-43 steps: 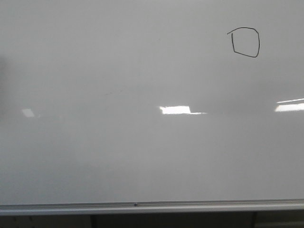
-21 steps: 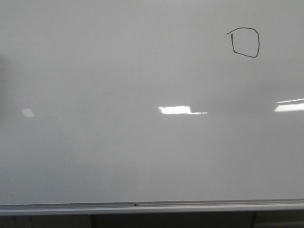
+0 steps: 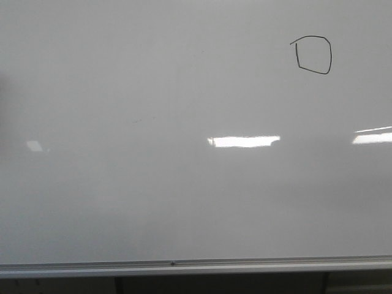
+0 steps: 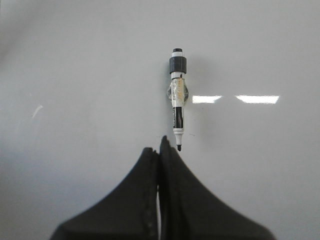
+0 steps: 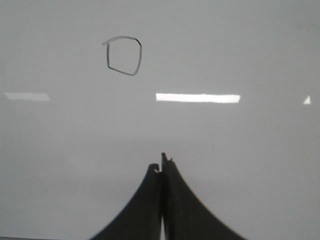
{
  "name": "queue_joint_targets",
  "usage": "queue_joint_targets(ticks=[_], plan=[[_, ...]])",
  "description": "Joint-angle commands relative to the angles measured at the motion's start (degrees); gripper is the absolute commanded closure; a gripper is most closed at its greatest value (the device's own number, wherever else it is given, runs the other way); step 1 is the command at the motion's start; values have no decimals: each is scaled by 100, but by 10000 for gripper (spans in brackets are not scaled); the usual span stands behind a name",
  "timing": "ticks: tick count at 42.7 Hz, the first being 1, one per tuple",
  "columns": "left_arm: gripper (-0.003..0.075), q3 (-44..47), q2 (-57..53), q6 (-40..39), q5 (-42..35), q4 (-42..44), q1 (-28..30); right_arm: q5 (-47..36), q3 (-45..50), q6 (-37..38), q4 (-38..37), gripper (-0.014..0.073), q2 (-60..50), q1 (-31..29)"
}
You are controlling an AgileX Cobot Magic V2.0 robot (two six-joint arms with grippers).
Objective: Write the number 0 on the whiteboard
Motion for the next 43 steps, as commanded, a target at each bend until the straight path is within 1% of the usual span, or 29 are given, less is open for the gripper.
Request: queue_joint_targets(ticks=[1,8,43], plan=[[740,135,-118,-67,-500,-58,0,-480,155,273,-281,662,-150,-181],[740,135,-118,-67,-500,-58,0,-163,236,273,-438,662,-462,-216],[740,135,-108,-67,-500,-58,0,-134,236,273,-438,662,-454,-216]])
